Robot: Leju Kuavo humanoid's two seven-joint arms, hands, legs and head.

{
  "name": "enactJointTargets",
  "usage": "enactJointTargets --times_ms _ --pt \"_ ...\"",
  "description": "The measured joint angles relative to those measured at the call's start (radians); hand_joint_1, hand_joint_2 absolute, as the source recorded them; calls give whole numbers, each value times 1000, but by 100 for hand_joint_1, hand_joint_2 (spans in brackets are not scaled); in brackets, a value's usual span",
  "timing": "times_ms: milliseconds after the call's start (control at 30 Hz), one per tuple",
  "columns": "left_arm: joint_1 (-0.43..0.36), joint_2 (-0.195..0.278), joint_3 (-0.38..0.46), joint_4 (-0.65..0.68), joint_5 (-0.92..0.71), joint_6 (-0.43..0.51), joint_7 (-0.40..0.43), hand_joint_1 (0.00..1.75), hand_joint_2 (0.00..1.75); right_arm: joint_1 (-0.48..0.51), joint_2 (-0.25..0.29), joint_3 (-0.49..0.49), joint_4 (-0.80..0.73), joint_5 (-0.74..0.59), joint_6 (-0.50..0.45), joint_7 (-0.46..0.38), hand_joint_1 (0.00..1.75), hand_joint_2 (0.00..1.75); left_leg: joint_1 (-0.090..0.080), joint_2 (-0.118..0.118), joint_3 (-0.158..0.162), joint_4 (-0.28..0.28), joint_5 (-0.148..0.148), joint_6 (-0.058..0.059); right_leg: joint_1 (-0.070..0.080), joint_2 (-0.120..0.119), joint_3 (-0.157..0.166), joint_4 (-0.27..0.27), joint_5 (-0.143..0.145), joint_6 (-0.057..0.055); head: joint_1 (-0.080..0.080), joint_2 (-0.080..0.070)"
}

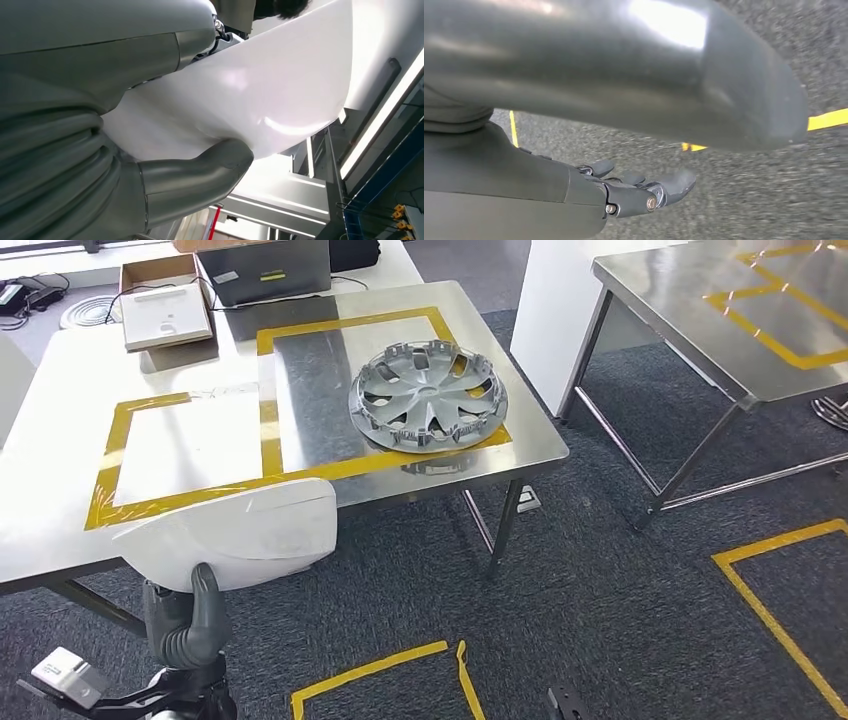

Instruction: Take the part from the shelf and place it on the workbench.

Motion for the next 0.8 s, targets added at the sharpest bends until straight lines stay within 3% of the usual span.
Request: enactJointTargets --times_ms 67,100,200,267,333,400,433,467,533,600,733,800 --pt "-1 -1 1 -3 -1 2 0 175 175 2 0 0 0 1 1 3 0 0 -1 -1 21 2 -24 -11 2 -7 13 -78 91 -10 0 0" --pt "-1 -2 1 -5 -1 3 2 175 175 4 0 0 0 3 1 5 0 0 -1 -2 29 5 -31 -18 4 -8 17 -91 109 -19 0 0" --pt "-4 -4 2 -16 -2 5 4 175 175 -1 0 0 0 11 1 7 0 0 1 -3 34 28 -31 -36 6 -3 43 -101 97 -45 0 0" --pt "-9 -4 2 -22 -2 5 5 175 175 -7 -2 0 0 15 1 7 0 0 3 0 -12 106 -39 -43 5 -1 66 -107 85 -57 -3 0" --pt "-10 -4 2 -25 -2 6 6 175 175 -8 -3 0 0 21 5 7 0 0 3 2 -96 222 -78 -46 6 -1 86 -110 68 -66 -5 0" --pt "-7 -3 3 -26 -2 6 7 175 175 -7 -4 1 0 27 12 7 0 0 2 2 -165 281 -112 -42 9 -2 110 -110 48 -69 -5 0" --pt "-5 -3 3 -27 -2 6 7 175 175 -7 -5 1 0 30 14 7 0 0 1 3 -180 270 -105 -37 11 -3 124 -110 37 -70 -5 0" --pt "-5 -3 3 -28 -2 6 7 175 175 -7 -5 1 0 32 15 7 0 0 -3 5 -181 230 -76 -29 12 -5 140 -110 25 -70 -5 0" --pt "-5 -3 3 -31 -2 6 7 175 175 -6 -4 2 0 34 16 7 0 0 -18 21 -166 110 30 -7 17 -9 166 -111 2 -66 -5 0" --pt "-2 -3 4 -34 -2 6 7 175 175 -5 -2 2 0 35 16 8 0 0 -28 31 -150 36 99 6 21 -13 182 -114 -20 -57 -6 0" --pt "1 -5 9 -42 -4 6 3 175 175 -11 -6 2 0 33 12 9 0 0 -17 20 -129 10 108 8 25 -16 192 -105 -49 -36 -3 0" --pt "3 -8 10 -43 -19 16 -6 175 175 -11 -8 2 -1 31 10 10 0 0 -12 19 -115 -1 100 14 20 -13 139 -11 -87 -21 0 0"
